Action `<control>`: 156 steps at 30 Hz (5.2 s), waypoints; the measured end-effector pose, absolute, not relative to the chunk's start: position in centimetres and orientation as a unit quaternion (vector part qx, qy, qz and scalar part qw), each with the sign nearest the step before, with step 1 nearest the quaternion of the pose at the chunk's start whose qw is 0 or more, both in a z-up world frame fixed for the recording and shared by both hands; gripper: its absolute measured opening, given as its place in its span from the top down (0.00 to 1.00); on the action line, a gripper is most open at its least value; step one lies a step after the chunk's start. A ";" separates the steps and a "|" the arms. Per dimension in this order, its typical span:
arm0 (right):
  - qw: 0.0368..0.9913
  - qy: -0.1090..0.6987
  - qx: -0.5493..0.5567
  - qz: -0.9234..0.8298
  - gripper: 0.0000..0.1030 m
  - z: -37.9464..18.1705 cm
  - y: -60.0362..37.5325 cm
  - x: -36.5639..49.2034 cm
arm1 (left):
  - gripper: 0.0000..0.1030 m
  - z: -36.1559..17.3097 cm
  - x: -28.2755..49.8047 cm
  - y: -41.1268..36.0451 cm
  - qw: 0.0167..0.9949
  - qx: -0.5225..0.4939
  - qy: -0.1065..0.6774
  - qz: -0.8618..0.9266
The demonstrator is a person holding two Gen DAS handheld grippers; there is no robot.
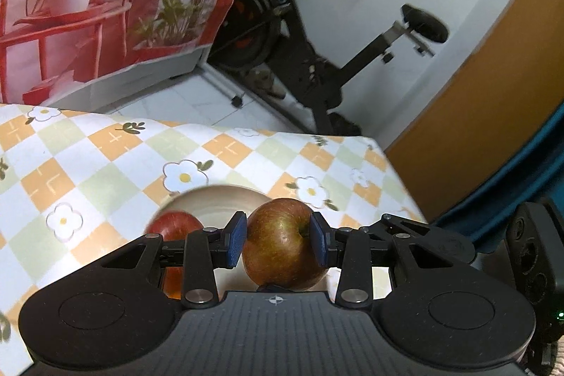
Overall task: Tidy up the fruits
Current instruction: 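Lift the dark red apple and lower it onto the plate beside the red apple, then open both grippers and withdraw them from the dark red apple, then grasp a green apple with the left gripper while the right gripper grasps another green apple, then lift the green apples with both grippers and carry them toward the plate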
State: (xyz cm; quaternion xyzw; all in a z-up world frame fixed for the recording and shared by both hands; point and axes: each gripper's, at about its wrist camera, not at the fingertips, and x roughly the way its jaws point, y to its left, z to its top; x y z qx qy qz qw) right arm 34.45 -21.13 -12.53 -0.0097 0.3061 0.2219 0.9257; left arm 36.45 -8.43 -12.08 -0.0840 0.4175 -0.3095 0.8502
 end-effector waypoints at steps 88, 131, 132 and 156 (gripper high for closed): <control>0.899 0.384 0.056 0.201 0.42 -16.6 -15.9 22.6 | 0.60 -13.4 24.7 1.6 0.902 -0.046 0.382 -0.194; 0.904 0.383 0.101 0.158 0.57 -18.1 -21.1 21.6 | 0.58 -16.5 23.4 -4.5 0.856 0.126 0.416 -0.280; 0.905 0.382 0.103 0.156 0.57 -18.1 -21.3 21.6 | 0.58 -16.6 23.4 -4.7 0.854 0.132 0.416 -0.283; 0.912 0.367 0.121 0.136 0.57 -17.8 -23.2 20.4 | 0.52 -18.5 22.9 -6.7 0.808 0.177 0.461 -0.322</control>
